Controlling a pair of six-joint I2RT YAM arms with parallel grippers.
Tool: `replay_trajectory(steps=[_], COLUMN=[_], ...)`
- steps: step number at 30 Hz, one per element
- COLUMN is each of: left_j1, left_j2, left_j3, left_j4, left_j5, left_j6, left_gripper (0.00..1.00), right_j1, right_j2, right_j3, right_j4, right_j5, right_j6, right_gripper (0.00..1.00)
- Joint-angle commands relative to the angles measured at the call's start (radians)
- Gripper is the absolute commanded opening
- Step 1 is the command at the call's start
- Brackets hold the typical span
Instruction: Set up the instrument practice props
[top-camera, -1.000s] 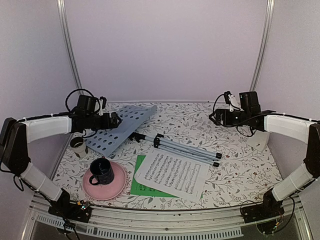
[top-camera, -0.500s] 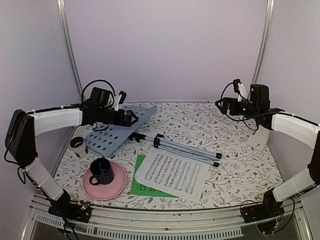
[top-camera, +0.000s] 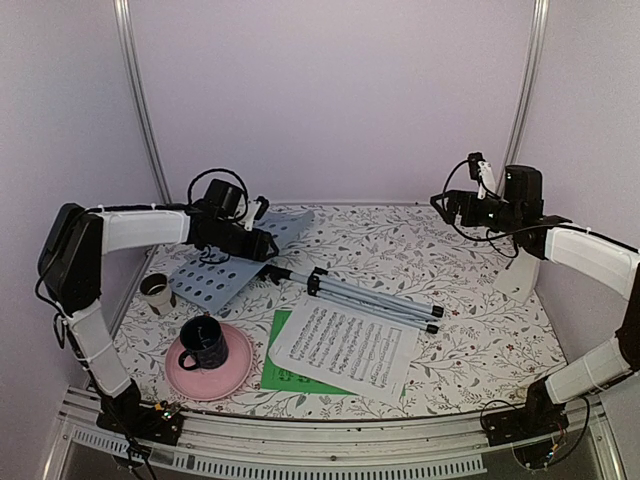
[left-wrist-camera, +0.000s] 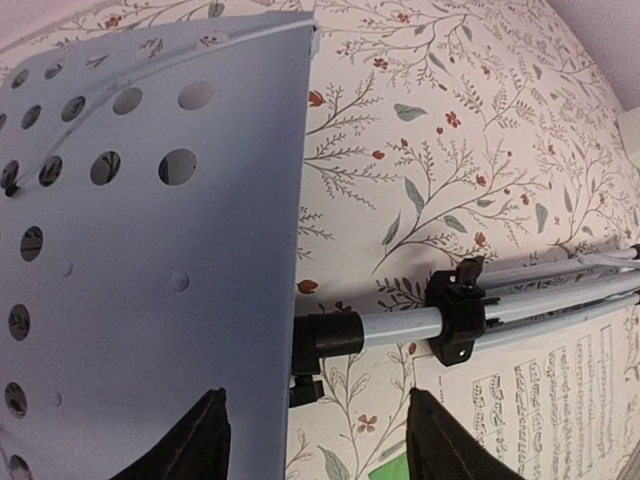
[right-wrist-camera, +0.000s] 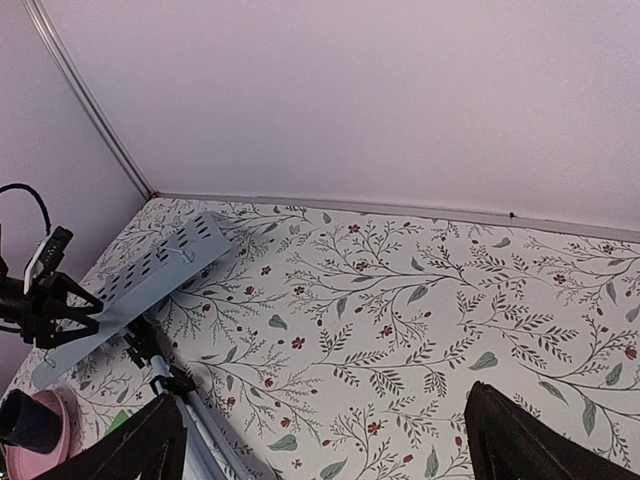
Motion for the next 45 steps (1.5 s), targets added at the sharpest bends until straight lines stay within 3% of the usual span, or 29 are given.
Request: replay_trajectory(steps=[1, 7, 17, 26, 35, 40, 45], left_j1=[-0.021, -0.037, -0.046, -0.055, -0.122, -0.193, -0.278], left_j2=[0.051, 0.102, 0.142, 0.125, 0.123, 0.1, 0.048], left_j3=[0.055, 0.112, 0.174, 0.311, 0.525, 0.59, 0.585], left_j4=[-0.041, -0.076, -0.128, -0.143, -0.148, -0.093, 0.069], left_j5=[-0.013, -0.047, -0.088, -0.118, -0.256, -0.377, -0.505], left_j6=[0.016, 0.025, 0.036, 0.081, 0.236, 0.374, 0.583], left_gripper=[0.55, 0.31, 0.0, 0.0, 0.0, 0.0, 0.0], right_j1=[-0.002, -0.002, -0.002, -0.002, -0.002, -0.002, -0.002], right_j2=[-0.011, 0.006, 0.003, -0.003, -0.023, -0.04, -0.055], right_j3=[0.013, 0.015, 0.014, 0.007, 0.002, 0.001, 0.006], right_j4=[0.038, 0.041, 0.04, 0.036, 0.02, 0.017, 0.016], right_j5=[-0.033, -0.053, -0.06, -0.068, -0.075, -0.086, -0.132], right_j6=[-0.012, -0.009, -0.008, -0.004, -0.011, -0.018, -0.032], right_gripper=[0.99, 0.99, 0.99, 0.99, 0.99, 0.99, 0.99])
